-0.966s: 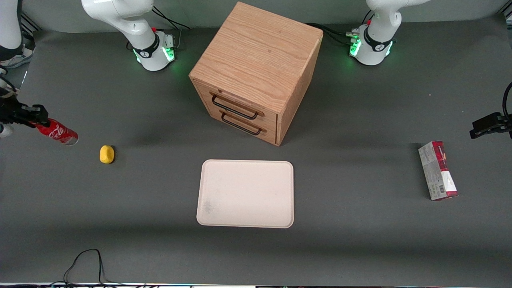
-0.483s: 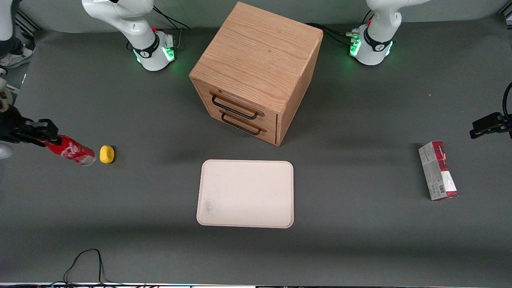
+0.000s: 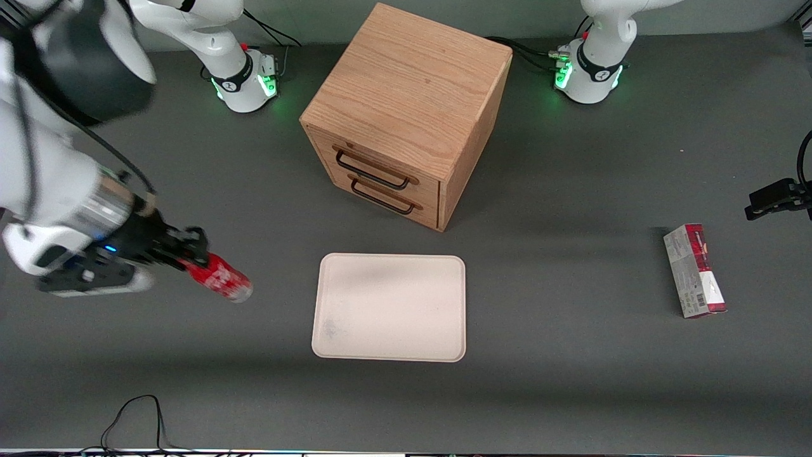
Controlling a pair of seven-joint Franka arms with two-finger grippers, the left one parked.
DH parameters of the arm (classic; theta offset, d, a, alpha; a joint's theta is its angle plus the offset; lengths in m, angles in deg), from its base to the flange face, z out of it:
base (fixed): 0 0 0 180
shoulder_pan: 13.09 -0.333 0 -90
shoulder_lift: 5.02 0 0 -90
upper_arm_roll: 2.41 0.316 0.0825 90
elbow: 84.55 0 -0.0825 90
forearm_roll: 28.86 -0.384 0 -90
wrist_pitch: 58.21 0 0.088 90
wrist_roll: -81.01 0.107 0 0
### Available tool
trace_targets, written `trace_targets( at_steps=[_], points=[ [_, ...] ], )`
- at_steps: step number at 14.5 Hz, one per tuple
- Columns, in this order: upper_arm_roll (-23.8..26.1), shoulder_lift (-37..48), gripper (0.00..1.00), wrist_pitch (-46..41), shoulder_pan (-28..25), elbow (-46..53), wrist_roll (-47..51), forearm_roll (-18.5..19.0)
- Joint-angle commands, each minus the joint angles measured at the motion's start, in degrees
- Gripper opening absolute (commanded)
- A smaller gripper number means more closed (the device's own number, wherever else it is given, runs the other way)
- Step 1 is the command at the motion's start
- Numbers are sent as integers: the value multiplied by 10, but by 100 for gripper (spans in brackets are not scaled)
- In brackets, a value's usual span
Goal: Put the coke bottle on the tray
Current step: 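Carry the held bottle over to the white tray's edge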
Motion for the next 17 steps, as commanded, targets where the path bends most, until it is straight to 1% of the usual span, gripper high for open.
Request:
trace_targets(
  at_steps=[1, 6, 8, 11, 16, 17],
  points=[
    [29, -82, 0, 76, -28, 29, 76, 55],
    [29, -154, 0, 202, -58, -17, 97, 95],
    [29, -183, 0, 225, -63, -17, 105, 120],
    [29, -205, 0, 229, -68, -18, 101, 128],
    [28, -212, 0, 256, -69, -40, 97, 129],
    [27, -213, 17, 258, -69, -40, 98, 129]
  ],
)
